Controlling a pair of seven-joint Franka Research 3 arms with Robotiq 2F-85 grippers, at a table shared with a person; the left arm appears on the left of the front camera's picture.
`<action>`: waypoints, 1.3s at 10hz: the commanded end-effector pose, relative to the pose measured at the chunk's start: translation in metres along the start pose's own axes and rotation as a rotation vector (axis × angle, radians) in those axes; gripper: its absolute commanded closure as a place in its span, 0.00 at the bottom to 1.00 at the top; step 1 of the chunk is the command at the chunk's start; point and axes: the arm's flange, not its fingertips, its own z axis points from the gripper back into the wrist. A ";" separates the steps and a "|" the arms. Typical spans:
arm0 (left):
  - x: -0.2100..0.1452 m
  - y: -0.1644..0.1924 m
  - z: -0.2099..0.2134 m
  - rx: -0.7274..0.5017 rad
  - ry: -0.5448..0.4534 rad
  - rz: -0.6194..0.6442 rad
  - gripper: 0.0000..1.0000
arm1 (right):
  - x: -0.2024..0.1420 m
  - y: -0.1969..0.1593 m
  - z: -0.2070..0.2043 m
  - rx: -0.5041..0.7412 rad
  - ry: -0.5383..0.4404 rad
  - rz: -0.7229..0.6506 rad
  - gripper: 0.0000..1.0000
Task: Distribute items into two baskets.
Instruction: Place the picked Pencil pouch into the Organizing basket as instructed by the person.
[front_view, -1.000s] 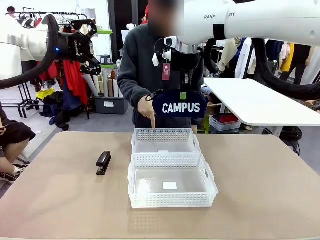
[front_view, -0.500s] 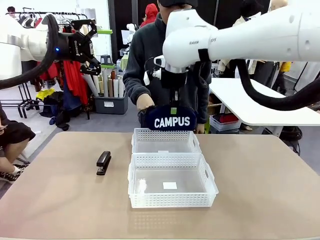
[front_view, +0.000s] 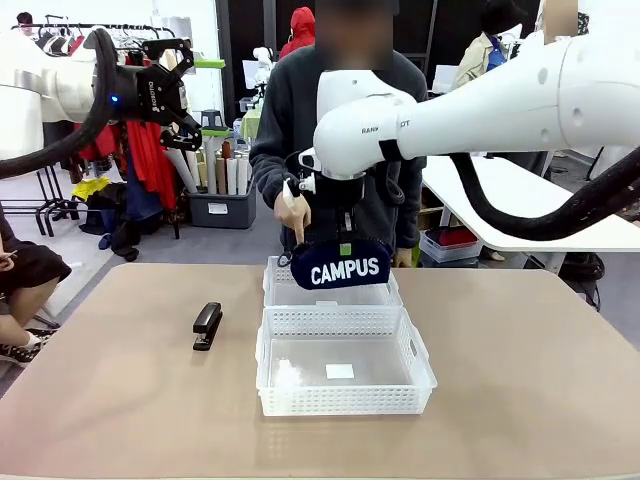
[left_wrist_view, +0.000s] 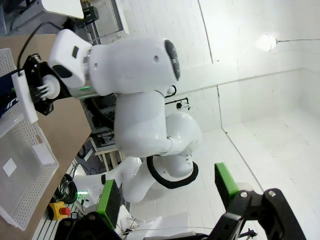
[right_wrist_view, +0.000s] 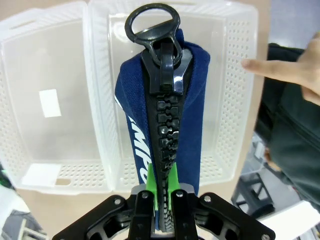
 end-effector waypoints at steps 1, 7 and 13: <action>0.000 -0.001 0.001 -0.001 0.000 -0.005 0.00 | -0.005 0.000 -0.012 -0.027 0.007 0.007 1.00; 0.000 -0.001 0.001 -0.001 0.000 -0.005 0.00 | -0.002 -0.010 -0.057 -0.018 -0.041 -0.090 1.00; 0.000 -0.001 0.001 -0.001 0.000 -0.005 0.00 | 0.001 -0.013 -0.079 -0.015 -0.065 -0.116 0.88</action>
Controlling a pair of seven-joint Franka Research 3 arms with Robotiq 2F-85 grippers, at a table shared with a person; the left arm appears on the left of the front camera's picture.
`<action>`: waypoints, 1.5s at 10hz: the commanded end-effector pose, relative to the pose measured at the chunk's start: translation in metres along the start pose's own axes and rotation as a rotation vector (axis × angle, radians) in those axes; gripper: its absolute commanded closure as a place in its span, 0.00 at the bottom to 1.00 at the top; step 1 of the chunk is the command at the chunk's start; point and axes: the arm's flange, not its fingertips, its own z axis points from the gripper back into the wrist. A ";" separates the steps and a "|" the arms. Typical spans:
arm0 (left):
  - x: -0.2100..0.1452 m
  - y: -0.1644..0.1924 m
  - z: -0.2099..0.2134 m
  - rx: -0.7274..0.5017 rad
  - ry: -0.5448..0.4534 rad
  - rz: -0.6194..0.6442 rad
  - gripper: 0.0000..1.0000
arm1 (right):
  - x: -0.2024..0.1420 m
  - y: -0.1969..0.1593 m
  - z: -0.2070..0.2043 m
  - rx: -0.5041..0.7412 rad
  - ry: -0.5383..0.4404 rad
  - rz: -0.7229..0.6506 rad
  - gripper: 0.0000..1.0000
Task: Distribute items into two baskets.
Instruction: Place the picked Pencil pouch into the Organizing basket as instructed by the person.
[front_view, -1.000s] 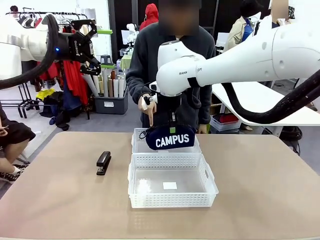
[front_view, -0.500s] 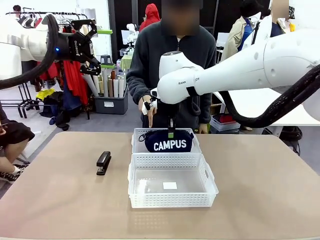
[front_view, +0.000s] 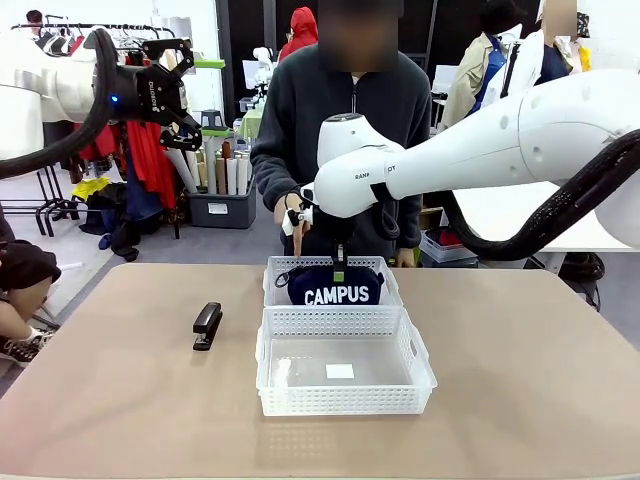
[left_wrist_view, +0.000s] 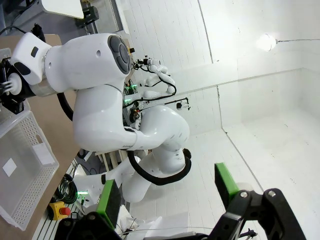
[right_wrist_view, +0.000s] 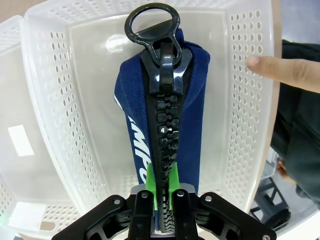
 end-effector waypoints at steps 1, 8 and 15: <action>0.000 -0.001 0.001 -0.001 0.000 -0.005 0.00 | -0.009 0.004 -0.002 -0.017 -0.020 -0.020 0.69; 0.000 -0.001 0.001 -0.001 0.000 -0.005 0.00 | -0.017 0.000 0.013 0.010 -0.096 -0.034 0.00; 0.000 -0.001 0.001 -0.001 0.000 -0.005 0.00 | -0.031 -0.011 0.045 0.034 -0.221 -0.063 0.00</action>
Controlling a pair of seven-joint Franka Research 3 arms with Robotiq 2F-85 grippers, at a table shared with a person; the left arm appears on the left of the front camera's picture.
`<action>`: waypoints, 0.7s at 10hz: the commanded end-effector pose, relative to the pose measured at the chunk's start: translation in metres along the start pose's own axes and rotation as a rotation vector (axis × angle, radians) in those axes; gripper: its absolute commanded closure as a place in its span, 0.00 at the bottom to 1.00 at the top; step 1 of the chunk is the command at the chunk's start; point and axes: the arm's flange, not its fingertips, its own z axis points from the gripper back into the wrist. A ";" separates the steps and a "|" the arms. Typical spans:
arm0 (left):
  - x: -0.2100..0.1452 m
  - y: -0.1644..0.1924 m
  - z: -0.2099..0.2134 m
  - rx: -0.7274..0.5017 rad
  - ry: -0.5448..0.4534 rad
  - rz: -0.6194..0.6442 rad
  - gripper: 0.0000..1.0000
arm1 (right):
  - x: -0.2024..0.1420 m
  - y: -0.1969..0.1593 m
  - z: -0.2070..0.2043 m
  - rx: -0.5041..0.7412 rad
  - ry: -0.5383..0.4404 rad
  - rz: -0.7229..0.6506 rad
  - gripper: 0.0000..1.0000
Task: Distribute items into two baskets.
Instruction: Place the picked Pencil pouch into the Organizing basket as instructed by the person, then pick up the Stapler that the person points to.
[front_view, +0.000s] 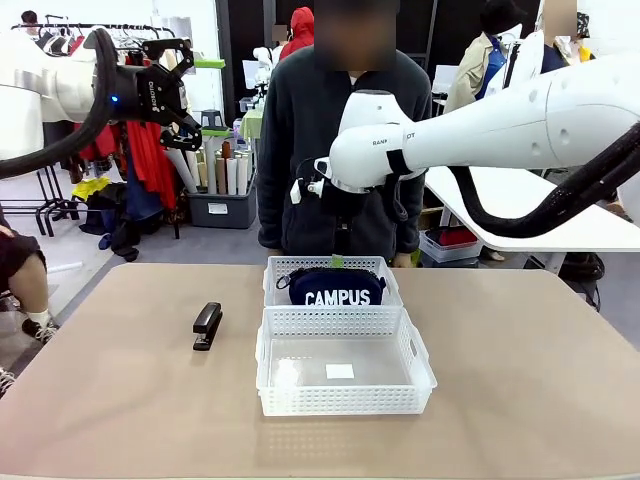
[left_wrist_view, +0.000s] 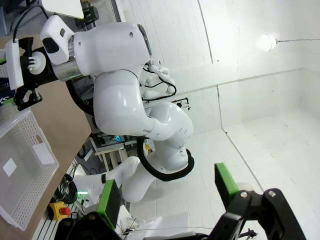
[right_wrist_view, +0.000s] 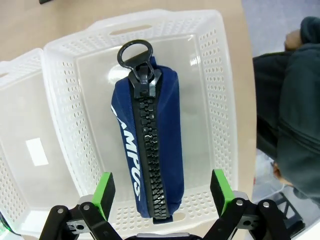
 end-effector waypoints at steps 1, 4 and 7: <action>0.000 -0.001 0.001 -0.001 0.000 -0.005 0.00 | -0.011 0.006 0.007 0.011 -0.056 0.011 0.00; 0.000 -0.001 0.001 -0.001 0.000 -0.005 0.00 | -0.001 -0.001 0.004 0.001 -0.011 -0.006 0.00; 0.000 -0.001 0.001 -0.001 0.000 -0.005 0.00 | -0.001 -0.001 0.004 0.001 -0.011 -0.006 0.00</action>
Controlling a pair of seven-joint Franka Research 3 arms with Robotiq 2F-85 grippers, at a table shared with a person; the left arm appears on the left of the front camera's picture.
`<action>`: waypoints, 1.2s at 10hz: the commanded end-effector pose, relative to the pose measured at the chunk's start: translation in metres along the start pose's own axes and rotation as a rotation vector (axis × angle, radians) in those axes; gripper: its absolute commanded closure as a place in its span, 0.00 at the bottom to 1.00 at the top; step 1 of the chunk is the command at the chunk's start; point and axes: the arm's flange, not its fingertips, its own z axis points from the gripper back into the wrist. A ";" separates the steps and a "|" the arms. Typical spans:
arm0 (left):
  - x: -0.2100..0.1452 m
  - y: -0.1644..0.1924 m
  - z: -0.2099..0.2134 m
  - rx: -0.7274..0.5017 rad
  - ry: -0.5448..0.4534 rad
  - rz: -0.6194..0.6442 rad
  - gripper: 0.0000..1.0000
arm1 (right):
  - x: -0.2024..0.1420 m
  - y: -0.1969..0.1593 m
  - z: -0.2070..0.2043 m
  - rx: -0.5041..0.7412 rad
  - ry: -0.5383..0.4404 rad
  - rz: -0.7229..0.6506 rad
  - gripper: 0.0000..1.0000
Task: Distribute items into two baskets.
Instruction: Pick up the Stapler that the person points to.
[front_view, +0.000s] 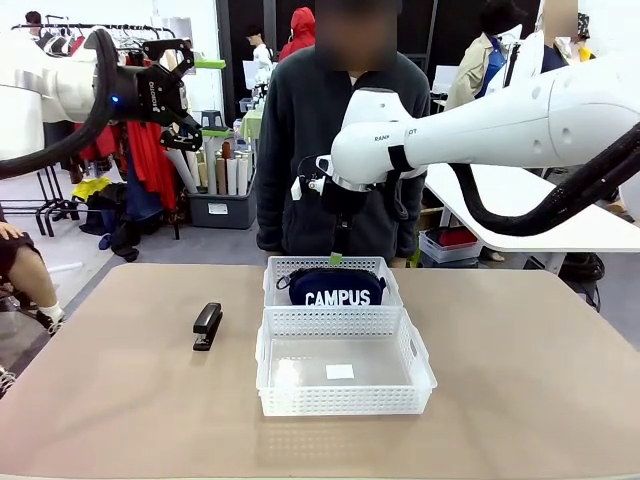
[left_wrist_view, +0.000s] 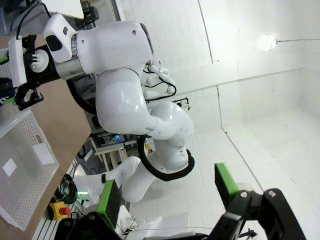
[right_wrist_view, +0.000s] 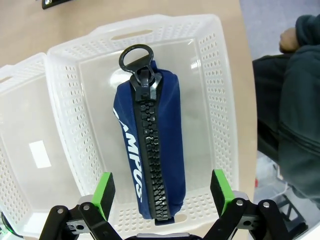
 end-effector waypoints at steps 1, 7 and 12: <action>0.000 -0.001 0.001 -0.001 0.000 -0.005 0.00 | 0.000 0.000 0.000 0.000 0.000 0.000 0.00; 0.000 -0.001 0.001 -0.001 0.000 -0.005 0.00 | -0.041 -0.006 0.095 0.278 -0.188 -0.435 0.00; 0.000 -0.001 0.001 -0.001 0.000 -0.005 0.00 | -0.124 0.007 0.167 0.372 -0.319 -0.866 0.00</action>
